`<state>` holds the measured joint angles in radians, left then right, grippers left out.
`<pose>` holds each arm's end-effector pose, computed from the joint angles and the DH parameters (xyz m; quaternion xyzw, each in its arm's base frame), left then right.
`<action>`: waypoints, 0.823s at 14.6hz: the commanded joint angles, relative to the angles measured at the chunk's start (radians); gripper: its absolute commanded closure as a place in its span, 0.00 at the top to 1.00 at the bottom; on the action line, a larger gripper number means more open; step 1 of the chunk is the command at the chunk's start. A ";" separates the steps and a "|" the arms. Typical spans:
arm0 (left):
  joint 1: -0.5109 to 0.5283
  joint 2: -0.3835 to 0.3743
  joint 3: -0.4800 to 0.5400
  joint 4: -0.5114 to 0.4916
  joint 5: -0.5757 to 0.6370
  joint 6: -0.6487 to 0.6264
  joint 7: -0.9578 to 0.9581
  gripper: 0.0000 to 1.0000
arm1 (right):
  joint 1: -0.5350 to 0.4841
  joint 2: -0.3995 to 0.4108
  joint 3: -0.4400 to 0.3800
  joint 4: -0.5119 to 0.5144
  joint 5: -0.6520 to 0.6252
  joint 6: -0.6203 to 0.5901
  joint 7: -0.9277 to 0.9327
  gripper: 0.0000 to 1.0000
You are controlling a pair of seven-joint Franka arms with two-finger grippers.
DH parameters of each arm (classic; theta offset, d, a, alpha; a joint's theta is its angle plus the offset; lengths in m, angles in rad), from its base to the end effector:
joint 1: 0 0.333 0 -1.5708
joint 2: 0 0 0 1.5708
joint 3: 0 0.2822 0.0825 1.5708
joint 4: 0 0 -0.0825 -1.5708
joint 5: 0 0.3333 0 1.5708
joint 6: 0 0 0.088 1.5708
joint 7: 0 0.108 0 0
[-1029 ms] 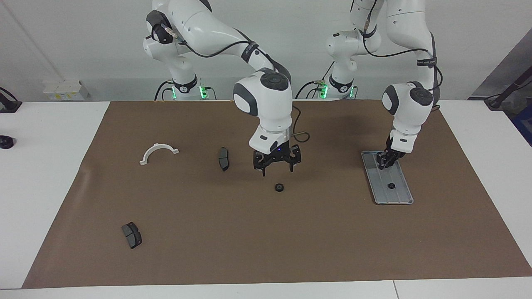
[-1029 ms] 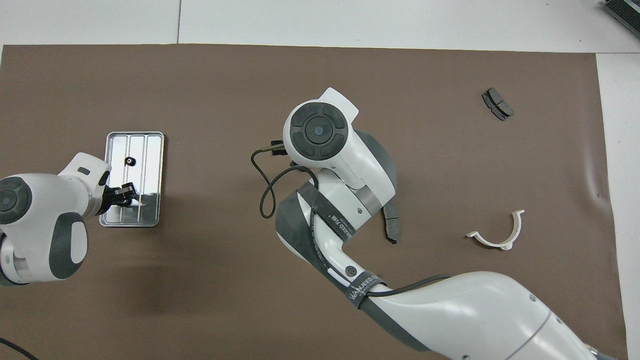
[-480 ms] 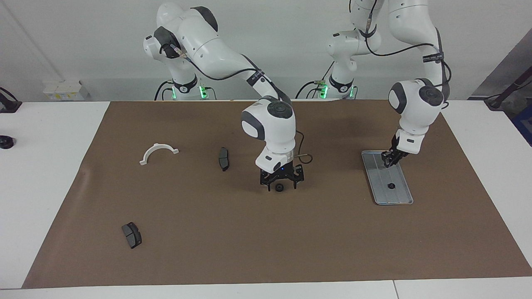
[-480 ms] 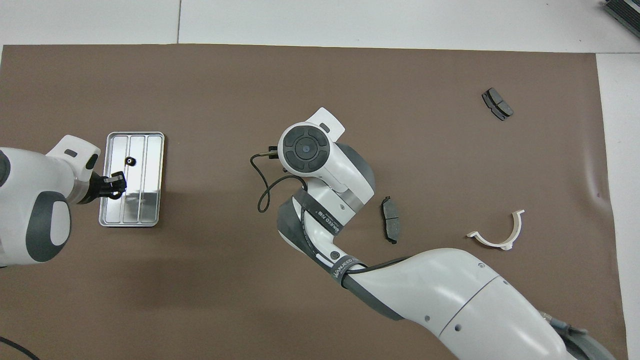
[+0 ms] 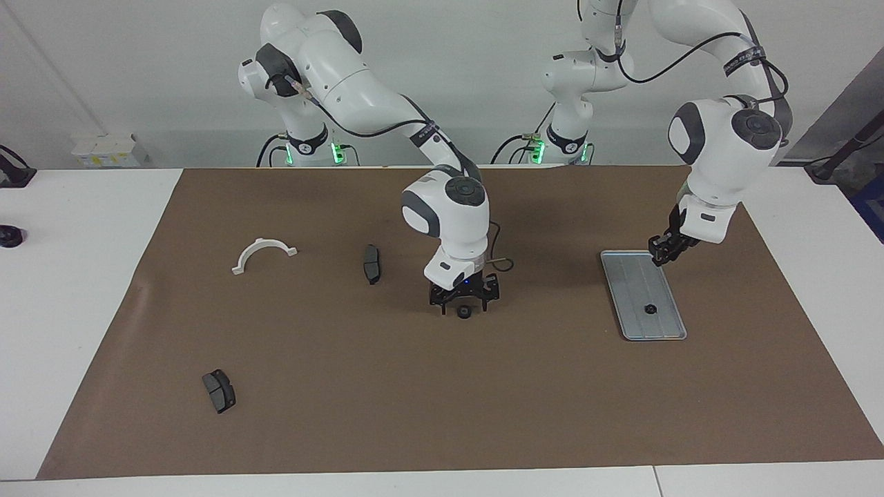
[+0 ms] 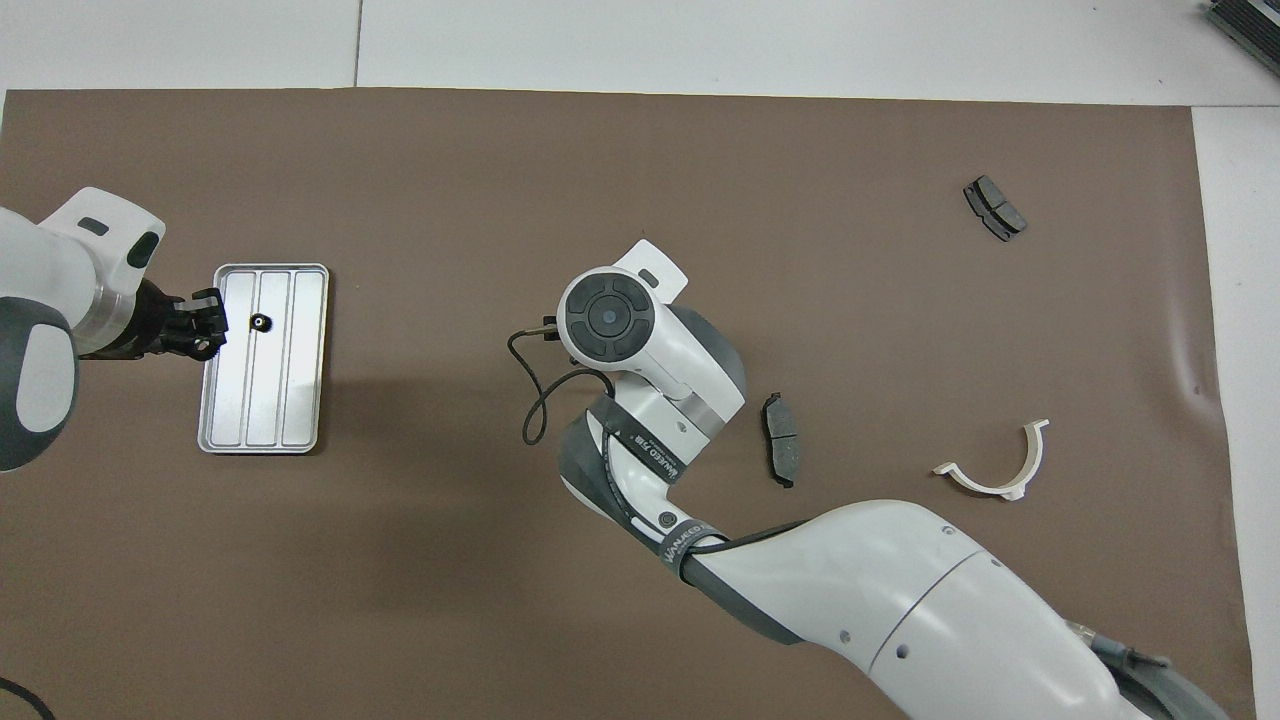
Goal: Place bearing gear from tray to pile
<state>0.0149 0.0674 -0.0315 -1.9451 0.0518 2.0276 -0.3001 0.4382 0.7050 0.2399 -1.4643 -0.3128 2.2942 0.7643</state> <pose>0.5275 -0.0055 0.4345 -0.9912 -0.1301 -0.0110 0.0208 0.5442 0.3903 0.2886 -0.9958 -0.0186 -0.0885 0.0122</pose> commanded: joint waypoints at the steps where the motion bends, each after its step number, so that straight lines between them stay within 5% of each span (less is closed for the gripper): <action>1: -0.012 -0.003 -0.010 0.081 -0.013 -0.117 -0.013 0.00 | -0.009 -0.041 0.007 -0.064 -0.023 0.010 0.041 0.92; 4: -0.012 -0.005 -0.011 0.110 -0.058 -0.149 -0.024 0.00 | -0.009 -0.039 0.009 -0.062 -0.023 0.013 0.041 0.69; 12: -0.021 -0.005 -0.011 0.106 -0.058 -0.145 -0.025 0.00 | -0.003 -0.039 0.009 -0.073 -0.026 0.048 0.044 0.40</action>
<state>0.0046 0.0662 -0.0501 -1.8452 0.0040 1.9071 -0.3118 0.4409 0.6906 0.2426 -1.4896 -0.3131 2.3080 0.7648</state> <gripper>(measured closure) 0.652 0.551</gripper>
